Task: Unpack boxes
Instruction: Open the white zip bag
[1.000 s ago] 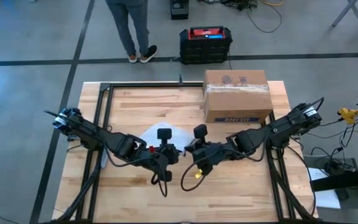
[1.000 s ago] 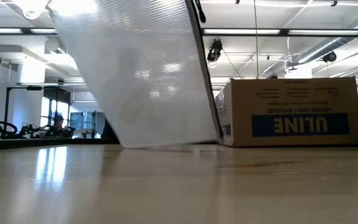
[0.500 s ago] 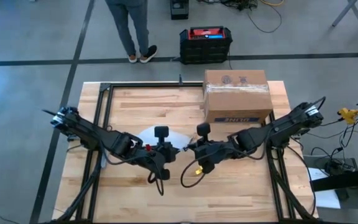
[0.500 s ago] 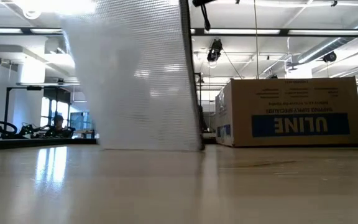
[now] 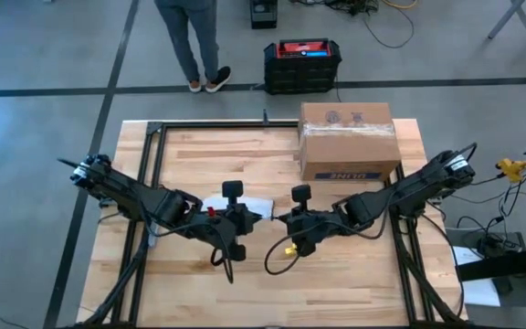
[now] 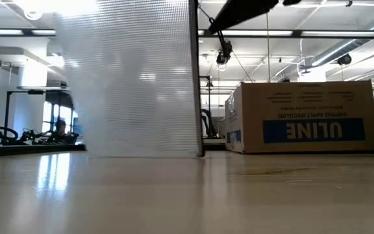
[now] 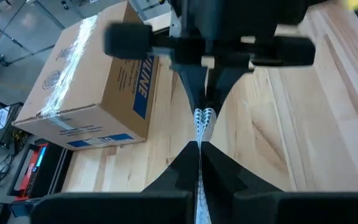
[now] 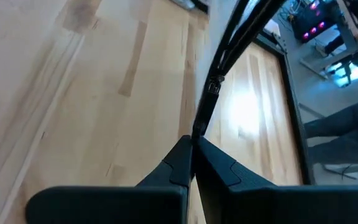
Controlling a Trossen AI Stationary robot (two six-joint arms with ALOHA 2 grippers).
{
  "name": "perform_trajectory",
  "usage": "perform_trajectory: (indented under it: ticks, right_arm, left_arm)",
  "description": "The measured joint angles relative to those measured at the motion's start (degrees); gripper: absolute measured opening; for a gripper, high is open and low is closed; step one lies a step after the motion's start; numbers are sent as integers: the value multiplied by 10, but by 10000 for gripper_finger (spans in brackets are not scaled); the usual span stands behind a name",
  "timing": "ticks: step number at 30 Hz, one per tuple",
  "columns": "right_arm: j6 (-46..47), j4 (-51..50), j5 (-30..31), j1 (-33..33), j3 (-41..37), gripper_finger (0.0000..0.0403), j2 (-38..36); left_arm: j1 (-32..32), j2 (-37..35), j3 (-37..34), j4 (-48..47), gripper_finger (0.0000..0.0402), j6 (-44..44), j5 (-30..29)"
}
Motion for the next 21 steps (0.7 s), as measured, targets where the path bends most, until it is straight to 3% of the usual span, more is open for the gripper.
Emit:
perform_trajectory:
  ticks: [12, 21]
  right_arm:
    - [38, 45, 1, -16, -81, 0, 0]
    - [135, 46, 0, -17, -162, 0, 1]
  left_arm:
    - [0, -57, 0, -3, 0, 8, -4]
    - [0, -88, 0, -49, 0, -4, -48]
